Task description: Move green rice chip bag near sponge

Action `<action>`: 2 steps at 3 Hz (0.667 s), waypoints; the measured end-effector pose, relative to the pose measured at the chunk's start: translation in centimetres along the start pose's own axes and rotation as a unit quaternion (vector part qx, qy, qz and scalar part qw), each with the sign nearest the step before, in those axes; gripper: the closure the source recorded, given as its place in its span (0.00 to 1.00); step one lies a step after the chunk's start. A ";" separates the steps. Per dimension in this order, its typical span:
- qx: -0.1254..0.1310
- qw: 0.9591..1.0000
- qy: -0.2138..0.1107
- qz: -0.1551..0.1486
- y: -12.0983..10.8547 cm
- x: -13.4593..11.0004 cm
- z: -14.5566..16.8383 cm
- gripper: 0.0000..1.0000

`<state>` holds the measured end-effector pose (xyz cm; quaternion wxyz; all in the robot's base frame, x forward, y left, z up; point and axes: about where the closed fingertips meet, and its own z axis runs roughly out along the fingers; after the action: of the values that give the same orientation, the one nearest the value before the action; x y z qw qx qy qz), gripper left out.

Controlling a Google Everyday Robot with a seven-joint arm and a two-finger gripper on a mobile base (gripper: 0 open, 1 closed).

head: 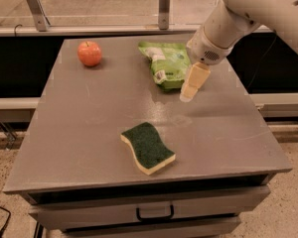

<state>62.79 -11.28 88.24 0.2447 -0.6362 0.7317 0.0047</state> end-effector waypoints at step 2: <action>-0.004 1.000 0.002 -0.002 -1.3 -1.1 3.0 0.23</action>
Offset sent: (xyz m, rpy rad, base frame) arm 0.0321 0.0225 -0.0207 -0.0079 0.0014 0.0019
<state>65.13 -9.56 86.41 0.2406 -0.6388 0.7307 0.0061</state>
